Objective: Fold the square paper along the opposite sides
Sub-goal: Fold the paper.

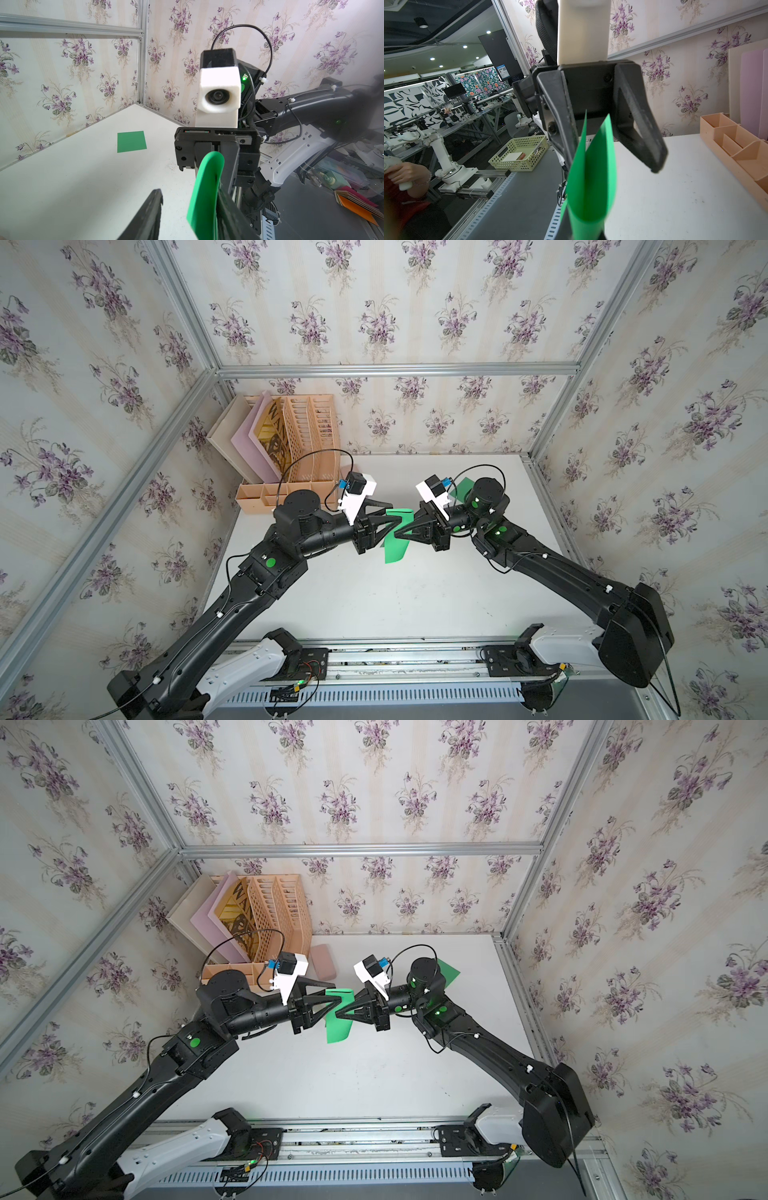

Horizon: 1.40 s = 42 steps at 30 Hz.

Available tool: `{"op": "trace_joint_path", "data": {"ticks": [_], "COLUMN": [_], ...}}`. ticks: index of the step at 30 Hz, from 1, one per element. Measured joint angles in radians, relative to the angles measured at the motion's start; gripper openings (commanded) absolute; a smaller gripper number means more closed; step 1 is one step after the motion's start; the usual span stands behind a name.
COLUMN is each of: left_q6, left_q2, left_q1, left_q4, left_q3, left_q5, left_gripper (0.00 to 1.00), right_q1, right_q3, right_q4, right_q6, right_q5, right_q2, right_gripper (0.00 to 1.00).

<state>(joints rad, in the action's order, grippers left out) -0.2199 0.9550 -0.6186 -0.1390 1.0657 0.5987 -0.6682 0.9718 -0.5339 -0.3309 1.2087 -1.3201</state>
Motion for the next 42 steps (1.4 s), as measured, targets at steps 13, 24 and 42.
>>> {"op": "trace_joint_path", "data": {"ticks": [13, 24, 42], "left_q6": [0.000, 0.000, 0.000], "left_q2": [-0.009, -0.023, -0.035], "left_q1": [0.000, 0.000, 0.000], "left_q4": [0.000, 0.001, 0.000], "left_q3": [-0.008, -0.017, -0.020], "left_q5": [0.002, 0.011, 0.032], "left_gripper": [0.24, 0.13, 0.00], "right_q1": [0.000, 0.000, 0.000], "right_q3": [0.000, 0.000, 0.024], "right_q4": [0.005, 0.008, 0.043], "right_q6": [0.006, 0.010, 0.039], "right_q5": [0.000, -0.001, -0.010], "right_q2": [-0.008, -0.011, -0.016], "right_gripper": [0.04, 0.04, 0.27]}}
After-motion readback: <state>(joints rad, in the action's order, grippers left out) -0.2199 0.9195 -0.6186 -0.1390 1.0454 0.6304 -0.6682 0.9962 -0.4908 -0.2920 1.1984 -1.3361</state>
